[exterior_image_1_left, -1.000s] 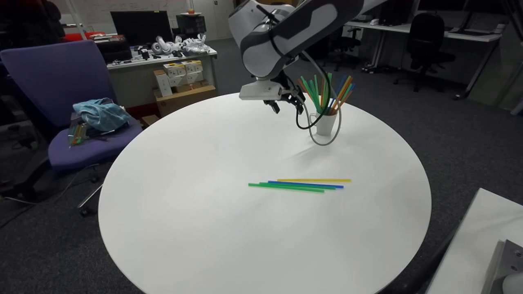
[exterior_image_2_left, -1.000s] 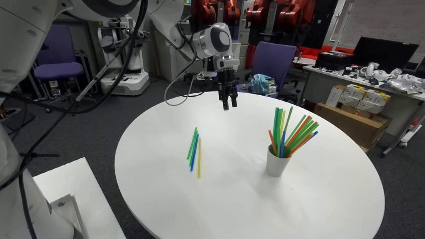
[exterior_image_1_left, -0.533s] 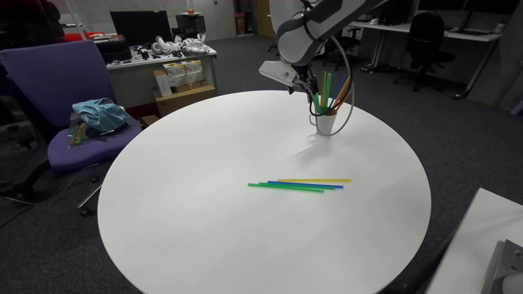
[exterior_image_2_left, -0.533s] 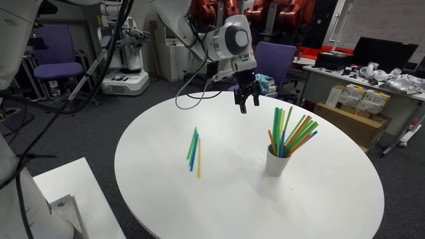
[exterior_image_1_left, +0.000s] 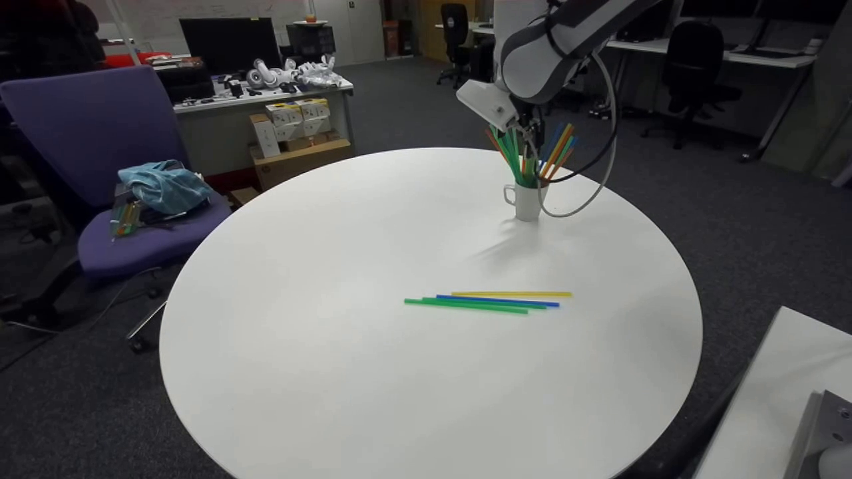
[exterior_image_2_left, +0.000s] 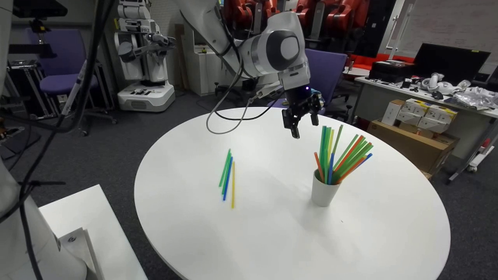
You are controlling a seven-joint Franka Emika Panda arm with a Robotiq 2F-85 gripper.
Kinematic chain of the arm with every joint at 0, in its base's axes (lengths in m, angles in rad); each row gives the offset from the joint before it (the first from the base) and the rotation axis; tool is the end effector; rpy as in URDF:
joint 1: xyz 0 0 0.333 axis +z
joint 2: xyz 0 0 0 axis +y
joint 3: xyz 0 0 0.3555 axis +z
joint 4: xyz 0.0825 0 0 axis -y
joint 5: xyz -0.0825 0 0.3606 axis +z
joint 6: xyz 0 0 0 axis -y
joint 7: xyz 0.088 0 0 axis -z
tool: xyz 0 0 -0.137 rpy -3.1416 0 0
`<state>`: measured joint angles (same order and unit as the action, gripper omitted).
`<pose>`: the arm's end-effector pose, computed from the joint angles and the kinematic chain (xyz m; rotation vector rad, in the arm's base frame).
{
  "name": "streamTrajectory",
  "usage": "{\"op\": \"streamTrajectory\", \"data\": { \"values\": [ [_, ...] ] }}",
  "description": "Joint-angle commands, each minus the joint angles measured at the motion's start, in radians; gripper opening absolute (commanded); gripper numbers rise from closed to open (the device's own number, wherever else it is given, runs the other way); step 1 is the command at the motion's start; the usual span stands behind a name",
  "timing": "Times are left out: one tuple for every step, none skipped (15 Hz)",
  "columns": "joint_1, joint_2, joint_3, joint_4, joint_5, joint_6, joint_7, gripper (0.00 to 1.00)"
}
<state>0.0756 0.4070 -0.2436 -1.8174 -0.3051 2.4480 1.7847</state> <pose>0.6616 -0.1019 0.3673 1.9911 -2.2864 0.5870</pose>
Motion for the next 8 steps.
{"op": "streamTrajectory", "data": {
  "values": [
    [-0.011,-0.141,-0.018,-0.143,-0.033,0.04,0.004,1.0],
    [-0.013,-0.162,-0.022,-0.159,-0.042,0.031,0.001,1.0],
    [-0.014,-0.183,-0.026,-0.178,-0.057,0.024,-0.001,1.0],
    [-0.011,-0.202,-0.033,-0.196,-0.087,0.015,0.008,1.0],
    [-0.013,-0.22,-0.035,-0.214,-0.115,0.014,0.011,1.0],
    [-0.017,-0.235,-0.034,-0.232,-0.14,0.012,0.008,1.0],
    [-0.024,-0.247,-0.031,-0.252,-0.162,0.021,-0.002,1.0],
    [-0.033,-0.256,-0.025,-0.272,-0.179,0.031,-0.014,1.0]
  ]
}}
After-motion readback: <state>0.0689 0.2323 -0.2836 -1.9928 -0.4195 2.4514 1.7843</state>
